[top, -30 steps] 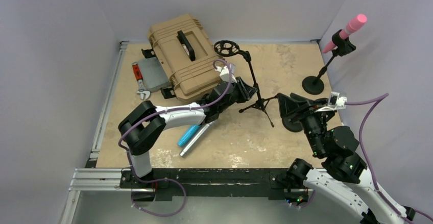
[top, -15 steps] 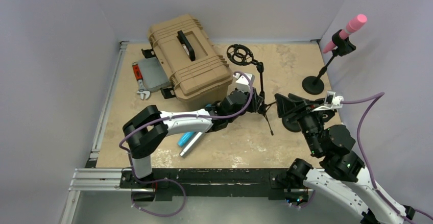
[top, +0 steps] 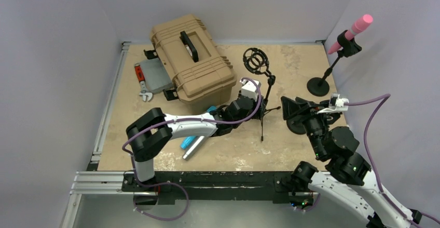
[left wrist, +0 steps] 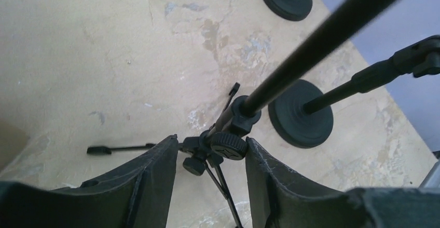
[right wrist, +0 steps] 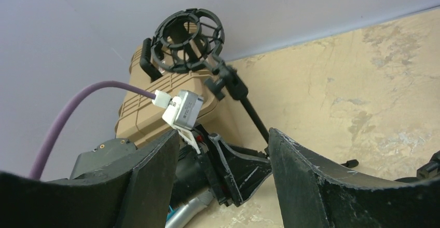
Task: Remove the microphone from the stand
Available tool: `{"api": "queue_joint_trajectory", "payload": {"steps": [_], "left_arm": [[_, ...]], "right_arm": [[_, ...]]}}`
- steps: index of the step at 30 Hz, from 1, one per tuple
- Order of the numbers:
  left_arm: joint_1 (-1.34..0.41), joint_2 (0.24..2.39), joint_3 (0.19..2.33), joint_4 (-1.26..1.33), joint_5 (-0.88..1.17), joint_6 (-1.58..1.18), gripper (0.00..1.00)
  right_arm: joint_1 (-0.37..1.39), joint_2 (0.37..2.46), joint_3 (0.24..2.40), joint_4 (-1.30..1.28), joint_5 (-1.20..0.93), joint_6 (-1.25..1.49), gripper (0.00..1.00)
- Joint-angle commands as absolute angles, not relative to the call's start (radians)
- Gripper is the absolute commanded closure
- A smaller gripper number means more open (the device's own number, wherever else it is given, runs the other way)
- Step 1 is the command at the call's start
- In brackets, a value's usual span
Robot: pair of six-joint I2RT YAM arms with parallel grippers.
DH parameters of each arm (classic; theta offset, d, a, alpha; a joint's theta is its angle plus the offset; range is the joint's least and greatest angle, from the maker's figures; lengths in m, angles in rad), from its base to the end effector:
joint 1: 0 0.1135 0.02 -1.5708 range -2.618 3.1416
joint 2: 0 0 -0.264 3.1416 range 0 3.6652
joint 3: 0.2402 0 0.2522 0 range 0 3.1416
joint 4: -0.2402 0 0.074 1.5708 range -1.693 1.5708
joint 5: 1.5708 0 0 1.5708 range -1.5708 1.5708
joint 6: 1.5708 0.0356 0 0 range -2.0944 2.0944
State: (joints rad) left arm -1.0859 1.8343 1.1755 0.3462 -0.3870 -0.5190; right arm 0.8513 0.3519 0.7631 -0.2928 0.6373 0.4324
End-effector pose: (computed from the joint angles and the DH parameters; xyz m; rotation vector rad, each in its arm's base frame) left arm 0.2081 -0.3662 0.2330 0.2724 1.9080 -0.7386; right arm 0.0651 0.0422 0.3695 0.2189 1.4864 0.5773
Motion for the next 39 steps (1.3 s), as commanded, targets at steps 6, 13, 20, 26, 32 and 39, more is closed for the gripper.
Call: {"api": "queue_joint_trajectory", "payload": {"steps": [6, 13, 20, 26, 32, 39], "left_arm": [[-1.080, 1.741, 1.097, 0.373, -0.391, -0.480, 0.38], [-1.012, 1.641, 0.992, 0.414, -0.246, -0.632, 0.33], [-0.945, 1.662, 0.984, 0.538, 0.006, -0.675, 0.34], [-0.919, 1.743, 1.036, 0.599, 0.160, -0.705, 0.37], [-0.921, 1.819, 1.076, 0.638, 0.202, -0.745, 0.43], [-0.921, 1.832, 1.081, 0.617, 0.141, -0.741, 0.52]], "right_arm": [[0.853, 0.354, 0.802, -0.298, 0.638, 0.434, 0.37], [0.853, 0.356, 0.802, -0.294, 0.632, 0.435, 0.37], [0.853, 0.369, 0.790, -0.279, 0.611, 0.439, 0.37], [0.853, 0.369, 0.790, -0.281, 0.603, 0.445, 0.37], [0.853, 0.376, 0.786, -0.271, 0.597, 0.445, 0.37], [0.853, 0.379, 0.782, -0.269, 0.595, 0.445, 0.37]]}}
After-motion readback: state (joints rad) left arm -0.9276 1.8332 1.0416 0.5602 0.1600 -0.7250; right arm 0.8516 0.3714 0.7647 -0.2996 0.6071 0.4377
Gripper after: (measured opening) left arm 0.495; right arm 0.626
